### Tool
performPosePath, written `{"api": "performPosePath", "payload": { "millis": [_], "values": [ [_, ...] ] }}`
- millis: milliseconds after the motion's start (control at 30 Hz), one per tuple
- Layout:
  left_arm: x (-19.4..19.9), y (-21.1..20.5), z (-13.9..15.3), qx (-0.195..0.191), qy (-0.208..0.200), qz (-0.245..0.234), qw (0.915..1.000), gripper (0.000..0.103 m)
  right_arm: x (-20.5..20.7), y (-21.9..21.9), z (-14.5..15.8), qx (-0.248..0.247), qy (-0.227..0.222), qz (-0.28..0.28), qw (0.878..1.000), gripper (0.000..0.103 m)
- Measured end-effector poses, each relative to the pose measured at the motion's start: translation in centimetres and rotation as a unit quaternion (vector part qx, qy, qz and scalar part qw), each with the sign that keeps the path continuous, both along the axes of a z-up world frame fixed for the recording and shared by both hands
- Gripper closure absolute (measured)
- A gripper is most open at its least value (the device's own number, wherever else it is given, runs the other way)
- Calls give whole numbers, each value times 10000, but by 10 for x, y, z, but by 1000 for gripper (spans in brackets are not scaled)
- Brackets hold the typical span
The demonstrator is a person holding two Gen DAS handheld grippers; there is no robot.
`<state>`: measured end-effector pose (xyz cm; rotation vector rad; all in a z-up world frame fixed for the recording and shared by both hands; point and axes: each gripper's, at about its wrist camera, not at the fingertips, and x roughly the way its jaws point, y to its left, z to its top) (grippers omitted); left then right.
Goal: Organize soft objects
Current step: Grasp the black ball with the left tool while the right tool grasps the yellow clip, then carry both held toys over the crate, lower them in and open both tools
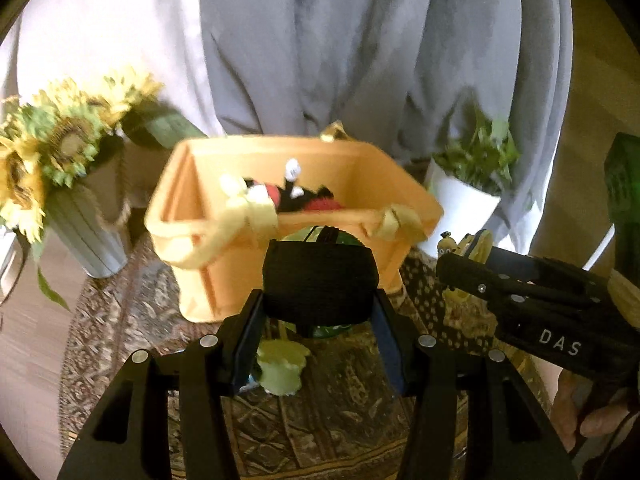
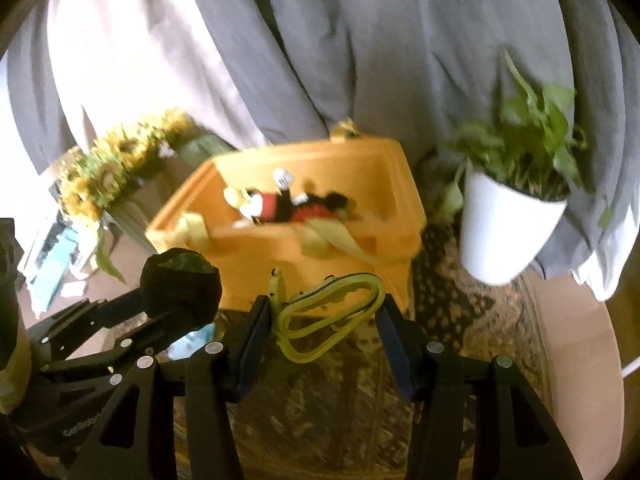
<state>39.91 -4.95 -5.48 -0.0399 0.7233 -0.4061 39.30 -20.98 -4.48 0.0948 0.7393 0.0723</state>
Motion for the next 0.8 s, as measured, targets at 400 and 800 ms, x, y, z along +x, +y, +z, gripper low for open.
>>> {"api": "performPosePath", "payload": {
  "millis": [400, 800],
  "values": [
    [14, 23, 42, 85, -575, 319, 9978, 51, 25, 25, 37, 101, -529, 292, 9981, 48],
    [53, 27, 55, 237, -748, 449, 9959, 51, 70, 30, 52, 74, -639, 333, 9974, 48]
  ]
}}
